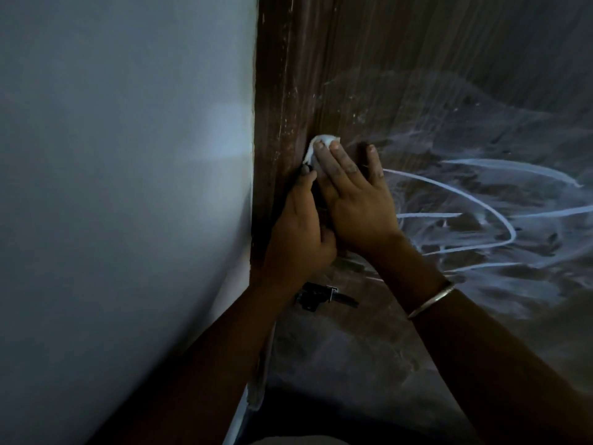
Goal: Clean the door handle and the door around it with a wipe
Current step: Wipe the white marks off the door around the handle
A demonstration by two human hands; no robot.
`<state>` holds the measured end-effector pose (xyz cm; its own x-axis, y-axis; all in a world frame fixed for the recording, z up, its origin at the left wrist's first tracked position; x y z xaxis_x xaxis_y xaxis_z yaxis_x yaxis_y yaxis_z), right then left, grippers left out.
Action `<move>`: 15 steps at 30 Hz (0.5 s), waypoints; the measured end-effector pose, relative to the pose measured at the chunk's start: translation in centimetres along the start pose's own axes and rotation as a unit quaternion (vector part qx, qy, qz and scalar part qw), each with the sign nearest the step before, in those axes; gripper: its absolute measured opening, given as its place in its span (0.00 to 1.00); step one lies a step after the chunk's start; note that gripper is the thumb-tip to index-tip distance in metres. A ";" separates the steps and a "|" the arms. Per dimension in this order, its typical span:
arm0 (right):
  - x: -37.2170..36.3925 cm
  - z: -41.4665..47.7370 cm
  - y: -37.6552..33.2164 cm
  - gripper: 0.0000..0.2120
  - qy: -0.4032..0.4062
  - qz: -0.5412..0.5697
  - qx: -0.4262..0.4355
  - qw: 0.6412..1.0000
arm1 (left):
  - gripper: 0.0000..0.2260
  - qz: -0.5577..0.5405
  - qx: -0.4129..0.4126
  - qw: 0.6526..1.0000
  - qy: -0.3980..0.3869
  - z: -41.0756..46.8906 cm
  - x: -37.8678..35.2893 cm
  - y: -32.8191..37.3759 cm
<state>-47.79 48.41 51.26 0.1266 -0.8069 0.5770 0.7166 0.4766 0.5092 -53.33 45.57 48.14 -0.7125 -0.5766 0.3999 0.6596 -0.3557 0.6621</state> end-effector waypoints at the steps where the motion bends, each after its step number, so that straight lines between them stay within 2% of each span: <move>1: 0.3 0.2 0.8 0.24 0.003 -0.003 -0.024 1.000 | 0.32 -0.009 -0.015 1.000 0.012 0.3 0.5 0.5; 4: 1.6 2.3 2.1 0.25 0.038 0.004 -0.089 0.995 | 0.29 -0.032 -0.042 0.998 0.031 1.0 1.3 1.8; 7: 1.9 3.8 1.2 0.22 0.037 -0.003 -0.092 0.995 | 0.29 -0.024 -0.034 0.999 0.030 1.0 1.4 1.9; 12: 0.6 1.0 0.2 0.22 -0.028 -0.031 -0.024 0.999 | 0.32 -0.026 -0.019 0.999 -0.015 0.7 0.2 1.3; 15: 1.5 0.3 2.2 0.25 -0.014 -0.008 -0.093 0.995 | 0.31 -0.029 -0.019 0.999 -0.010 0.7 0.3 1.3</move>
<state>-46.20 48.39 53.39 0.0961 -0.8025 0.5888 0.8339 0.3879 0.3926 -52.89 45.46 49.59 -0.7544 -0.5388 0.3750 0.6254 -0.4163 0.6599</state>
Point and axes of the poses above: each hand's wrist, its own z-axis towards the middle knuckle, its own x-axis out of the back of the hand, y = z × x, the point moved 10 cm from there along z, towards the middle knuckle, and after that the axes turned 1 degree about y, right-handed, at the moved point
